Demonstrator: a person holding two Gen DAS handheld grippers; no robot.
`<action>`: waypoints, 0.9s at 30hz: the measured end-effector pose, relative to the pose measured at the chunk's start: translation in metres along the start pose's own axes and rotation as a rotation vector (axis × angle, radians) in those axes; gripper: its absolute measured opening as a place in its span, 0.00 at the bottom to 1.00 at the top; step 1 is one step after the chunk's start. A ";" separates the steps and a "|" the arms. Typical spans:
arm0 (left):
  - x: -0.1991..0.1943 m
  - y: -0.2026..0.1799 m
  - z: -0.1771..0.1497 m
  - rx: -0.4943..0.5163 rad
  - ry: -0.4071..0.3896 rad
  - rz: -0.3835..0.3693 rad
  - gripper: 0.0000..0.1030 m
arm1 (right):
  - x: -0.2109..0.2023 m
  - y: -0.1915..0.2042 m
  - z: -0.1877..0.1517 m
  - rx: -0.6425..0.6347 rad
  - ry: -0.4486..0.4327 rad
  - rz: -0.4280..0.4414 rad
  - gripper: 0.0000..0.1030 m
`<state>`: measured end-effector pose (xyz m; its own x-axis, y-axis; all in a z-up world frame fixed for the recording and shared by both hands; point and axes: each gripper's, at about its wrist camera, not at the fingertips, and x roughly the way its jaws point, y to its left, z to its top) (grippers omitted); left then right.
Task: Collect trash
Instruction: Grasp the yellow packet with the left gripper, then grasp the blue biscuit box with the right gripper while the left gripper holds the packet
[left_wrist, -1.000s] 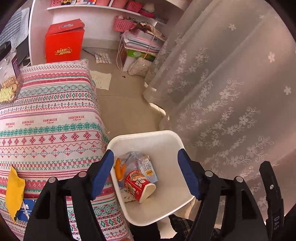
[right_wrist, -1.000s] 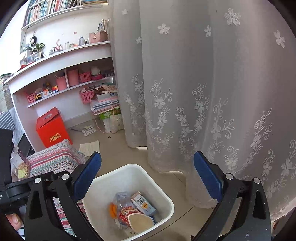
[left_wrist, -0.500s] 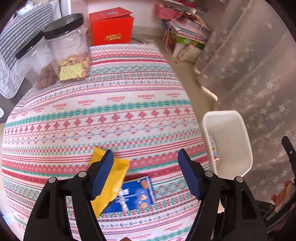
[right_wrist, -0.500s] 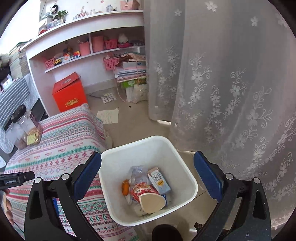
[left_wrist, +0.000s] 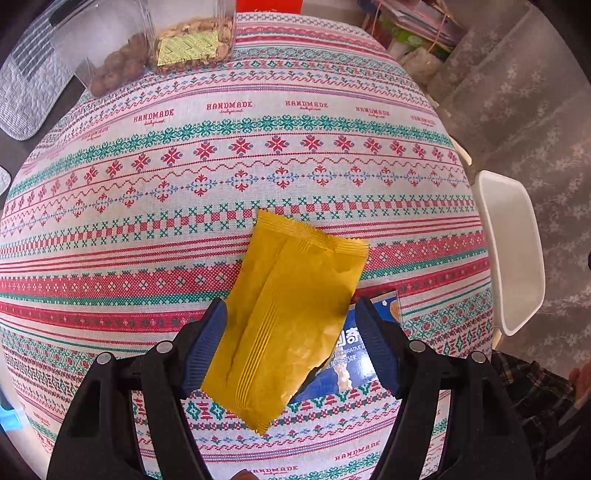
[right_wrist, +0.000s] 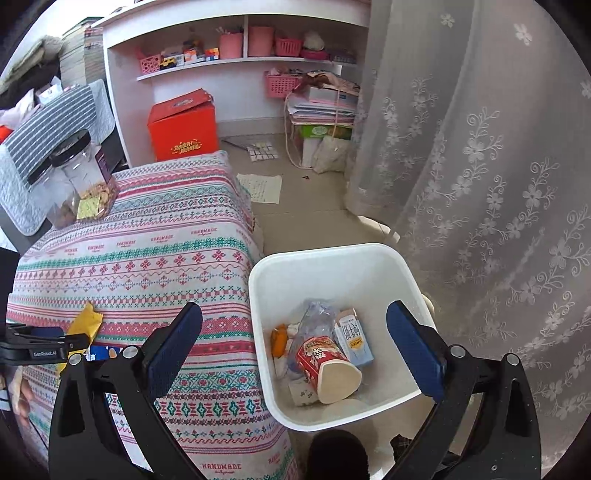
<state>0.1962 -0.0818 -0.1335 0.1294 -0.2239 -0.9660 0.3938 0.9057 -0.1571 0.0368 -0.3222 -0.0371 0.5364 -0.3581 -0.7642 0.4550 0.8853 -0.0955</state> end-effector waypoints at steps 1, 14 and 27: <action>0.003 0.002 0.001 -0.008 0.005 -0.001 0.70 | 0.001 0.004 0.000 -0.009 0.005 0.004 0.93; 0.016 0.006 0.001 -0.011 -0.001 0.031 0.33 | 0.018 0.050 -0.007 -0.125 0.096 0.087 0.93; -0.065 0.062 -0.021 -0.145 -0.151 0.022 0.21 | 0.024 0.159 -0.051 -0.692 0.135 0.479 0.93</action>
<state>0.1930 -0.0037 -0.0846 0.2753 -0.2451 -0.9296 0.2559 0.9508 -0.1749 0.0860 -0.1746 -0.1027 0.4506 0.1011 -0.8870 -0.3601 0.9297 -0.0769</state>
